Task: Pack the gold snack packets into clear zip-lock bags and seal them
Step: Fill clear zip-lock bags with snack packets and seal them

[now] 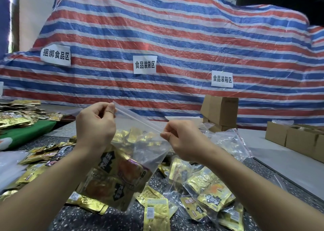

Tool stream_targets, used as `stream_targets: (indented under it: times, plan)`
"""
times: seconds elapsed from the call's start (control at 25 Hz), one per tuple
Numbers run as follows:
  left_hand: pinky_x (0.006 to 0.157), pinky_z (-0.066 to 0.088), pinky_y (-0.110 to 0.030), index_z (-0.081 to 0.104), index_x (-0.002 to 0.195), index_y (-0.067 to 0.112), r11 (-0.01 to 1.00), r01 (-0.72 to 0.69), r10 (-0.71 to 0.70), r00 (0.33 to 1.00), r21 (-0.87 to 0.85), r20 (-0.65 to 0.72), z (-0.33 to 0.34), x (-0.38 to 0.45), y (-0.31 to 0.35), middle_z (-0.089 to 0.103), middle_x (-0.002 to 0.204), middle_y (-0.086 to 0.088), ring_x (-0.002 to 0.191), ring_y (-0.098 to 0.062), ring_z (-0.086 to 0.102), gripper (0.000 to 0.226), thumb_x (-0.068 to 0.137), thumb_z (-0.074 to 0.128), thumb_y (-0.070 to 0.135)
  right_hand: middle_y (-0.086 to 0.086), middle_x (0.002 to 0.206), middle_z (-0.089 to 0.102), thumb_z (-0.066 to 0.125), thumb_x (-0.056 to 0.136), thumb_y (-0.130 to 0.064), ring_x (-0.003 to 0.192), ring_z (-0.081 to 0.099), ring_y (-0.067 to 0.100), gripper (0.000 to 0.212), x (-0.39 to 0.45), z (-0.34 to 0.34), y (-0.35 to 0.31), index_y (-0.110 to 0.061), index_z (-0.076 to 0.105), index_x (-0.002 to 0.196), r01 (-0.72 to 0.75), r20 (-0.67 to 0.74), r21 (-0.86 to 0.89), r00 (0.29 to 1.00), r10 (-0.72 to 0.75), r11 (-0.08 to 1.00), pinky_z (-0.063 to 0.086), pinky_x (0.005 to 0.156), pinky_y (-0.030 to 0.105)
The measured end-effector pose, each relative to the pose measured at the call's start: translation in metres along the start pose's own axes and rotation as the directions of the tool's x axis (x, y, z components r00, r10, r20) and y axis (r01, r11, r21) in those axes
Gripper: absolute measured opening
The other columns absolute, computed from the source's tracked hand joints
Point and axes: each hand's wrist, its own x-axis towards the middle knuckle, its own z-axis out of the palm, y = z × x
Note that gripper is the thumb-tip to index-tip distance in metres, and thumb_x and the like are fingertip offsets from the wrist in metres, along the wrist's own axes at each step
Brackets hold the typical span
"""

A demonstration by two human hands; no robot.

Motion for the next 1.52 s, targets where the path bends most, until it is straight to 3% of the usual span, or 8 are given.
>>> stream_targets:
  times: [0.32,0.56,0.8,0.92,1.08,1.28,1.44,1.52]
  plan:
    - [0.051,0.045,-0.031,0.067,0.075,0.023,0.999,0.002,0.002,0.998,-0.053,0.063,-0.003,0.0,-0.008,0.062,0.06,0.001,0.051,-0.006,0.051,0.027,0.099,0.057,0.031,-0.006,0.075,0.059,0.056,0.099,-0.034,0.061,0.049,0.009,0.023,0.0,0.001,0.009,-0.015,0.06,0.086,0.103,0.039,-0.084,0.994,-0.1,0.991,0.044,0.055,0.023]
    - [0.052,0.05,-0.019,0.064,0.084,0.025,0.988,-0.016,0.035,0.992,-0.152,0.123,0.002,0.003,-0.004,0.066,0.066,0.003,0.058,-0.011,0.064,0.023,0.101,0.051,0.034,-0.004,0.074,0.056,0.051,0.102,-0.028,0.062,0.048,0.011,0.025,0.009,-0.005,0.009,-0.022,0.051,0.078,0.077,-0.066,-0.057,0.995,-0.081,0.995,0.043,0.059,0.031]
    - [0.054,0.056,-0.024,0.058,0.088,0.018,0.932,0.214,-0.171,0.971,-0.294,0.165,0.01,-0.005,-0.022,0.069,0.065,0.001,0.062,-0.018,0.07,0.024,0.104,0.044,0.03,0.002,0.089,0.059,0.039,0.097,-0.005,0.081,0.053,0.023,0.016,0.019,0.019,-0.006,-0.016,0.05,0.098,0.0,-0.214,-0.076,0.977,-0.016,0.997,0.046,0.074,0.042]
    - [0.047,0.053,-0.023,0.056,0.086,0.012,0.91,0.333,-0.287,0.936,-0.247,0.205,0.008,-0.023,-0.042,0.067,0.061,0.002,0.057,-0.015,0.068,0.029,0.105,0.04,0.029,0.002,0.089,0.058,0.033,0.102,-0.024,0.08,0.051,0.023,0.015,0.015,0.048,-0.001,-0.019,0.045,0.095,-0.014,-0.09,-0.185,0.996,-0.003,0.983,0.04,0.083,0.043]
    - [0.05,0.052,-0.032,0.058,0.086,0.017,0.9,0.43,-0.409,0.888,-0.068,0.209,-0.003,-0.042,-0.069,0.069,0.068,0.0,0.066,-0.023,0.068,0.031,0.105,0.039,0.032,-0.006,0.088,0.059,0.023,0.089,-0.079,0.079,0.054,0.014,0.058,0.003,0.086,0.011,-0.027,0.046,0.095,0.048,0.198,-0.422,0.979,0.04,0.905,0.042,0.089,0.042]
    - [0.059,0.045,-0.033,0.056,0.077,0.011,0.936,0.352,-0.341,0.901,0.009,0.268,-0.011,-0.057,-0.083,0.062,0.057,0.007,0.052,-0.008,0.058,0.035,0.105,0.041,0.027,-0.002,0.09,0.054,0.027,0.085,-0.076,0.085,0.048,0.02,0.058,-0.001,0.107,0.015,-0.023,0.049,0.085,0.127,0.251,-0.474,0.968,-0.005,0.871,0.038,0.097,0.048]
    - [0.059,0.043,-0.035,0.054,0.071,0.014,0.952,0.307,-0.291,0.912,-0.01,0.29,-0.016,-0.065,-0.085,0.057,0.055,0.0,0.051,-0.014,0.051,0.035,0.103,0.046,0.025,-0.001,0.12,0.052,0.061,0.082,-0.066,0.104,0.051,0.018,0.067,0.002,0.117,0.007,-0.02,0.044,0.128,0.189,0.356,-0.298,0.931,-0.074,0.936,0.047,0.097,0.042]
    - [0.054,0.043,-0.029,0.053,0.066,0.018,0.961,0.277,-0.258,0.921,-0.023,0.291,-0.018,-0.068,-0.082,0.055,0.051,0.001,0.048,-0.011,0.05,0.037,0.102,0.048,0.022,0.0,0.114,0.06,0.069,0.082,-0.058,0.099,0.059,0.022,0.067,0.003,0.123,0.005,-0.02,0.045,0.131,0.192,0.417,-0.303,0.908,-0.052,0.933,0.053,0.088,0.04]
